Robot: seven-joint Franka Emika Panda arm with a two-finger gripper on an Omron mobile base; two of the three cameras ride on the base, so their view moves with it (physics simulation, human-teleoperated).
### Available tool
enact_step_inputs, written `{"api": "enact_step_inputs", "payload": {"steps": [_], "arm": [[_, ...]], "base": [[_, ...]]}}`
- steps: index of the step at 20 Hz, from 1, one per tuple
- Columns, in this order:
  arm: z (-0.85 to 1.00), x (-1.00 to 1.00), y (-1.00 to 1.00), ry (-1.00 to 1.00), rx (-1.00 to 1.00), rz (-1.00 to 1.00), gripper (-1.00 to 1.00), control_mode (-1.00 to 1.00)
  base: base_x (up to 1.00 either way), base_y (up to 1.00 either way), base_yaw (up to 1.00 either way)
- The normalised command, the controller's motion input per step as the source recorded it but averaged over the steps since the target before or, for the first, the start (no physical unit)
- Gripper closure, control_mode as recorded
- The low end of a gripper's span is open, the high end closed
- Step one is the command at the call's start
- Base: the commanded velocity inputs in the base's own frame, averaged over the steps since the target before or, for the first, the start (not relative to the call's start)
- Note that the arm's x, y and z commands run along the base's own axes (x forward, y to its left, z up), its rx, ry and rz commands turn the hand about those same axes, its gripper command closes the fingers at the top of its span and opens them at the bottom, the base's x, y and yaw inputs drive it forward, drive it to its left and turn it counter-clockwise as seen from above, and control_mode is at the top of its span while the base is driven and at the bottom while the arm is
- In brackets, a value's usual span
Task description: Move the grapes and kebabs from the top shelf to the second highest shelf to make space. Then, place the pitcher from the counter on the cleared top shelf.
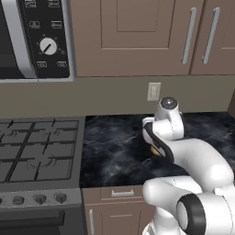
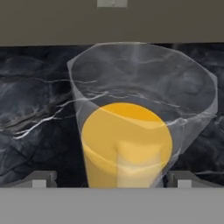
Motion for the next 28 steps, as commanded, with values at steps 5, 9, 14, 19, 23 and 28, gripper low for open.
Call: {"api": "enact_step_inputs", "payload": {"steps": [5,9,14,19,23,28], "arm": [[-0.2,0.15,-0.01,0.0,0.0,0.0,-1.0,-1.0],[-0.39,0.01,0.0,0.0,0.0,0.0,1.0,-1.0],[-0.42,0.0,0.0,0.0,0.0,0.0,1.0,-1.0],[-0.43,0.0,-0.01,0.0,0.0,0.0,1.0,-1.0],[-0.18,-0.14,0.0,0.01,0.0,0.0,1.0,-1.0],[0.05,-0.62,0.0,-0.04,0.0,0.0,1.0,-1.0]], "base": [[0.0,0.0,0.0],[0.0,0.0,0.0],[0.0,0.0,0.0],[0.0,0.0,0.0],[0.0,0.0,0.0],[0.0,0.0,0.0]]}}
